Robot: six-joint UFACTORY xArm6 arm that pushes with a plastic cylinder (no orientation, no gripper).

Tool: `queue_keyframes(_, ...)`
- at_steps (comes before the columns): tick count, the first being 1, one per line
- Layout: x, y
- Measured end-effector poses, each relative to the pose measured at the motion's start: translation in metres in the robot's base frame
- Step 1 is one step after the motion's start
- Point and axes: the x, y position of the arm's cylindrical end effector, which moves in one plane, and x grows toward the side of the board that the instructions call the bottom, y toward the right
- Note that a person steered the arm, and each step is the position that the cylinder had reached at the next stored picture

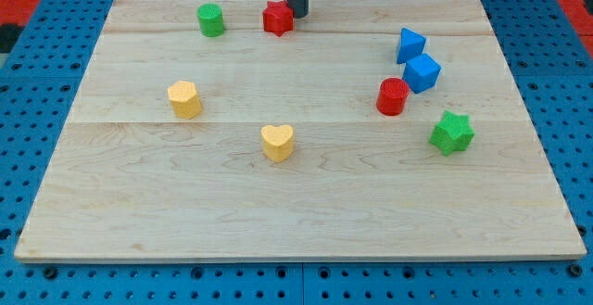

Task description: Push the red star to the left side of the green circle

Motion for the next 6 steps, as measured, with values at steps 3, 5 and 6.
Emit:
queue_keyframes(3, 0.000, -0.017)
queue_keyframes(5, 0.000, -0.029)
queue_keyframes(6, 0.000, -0.036)
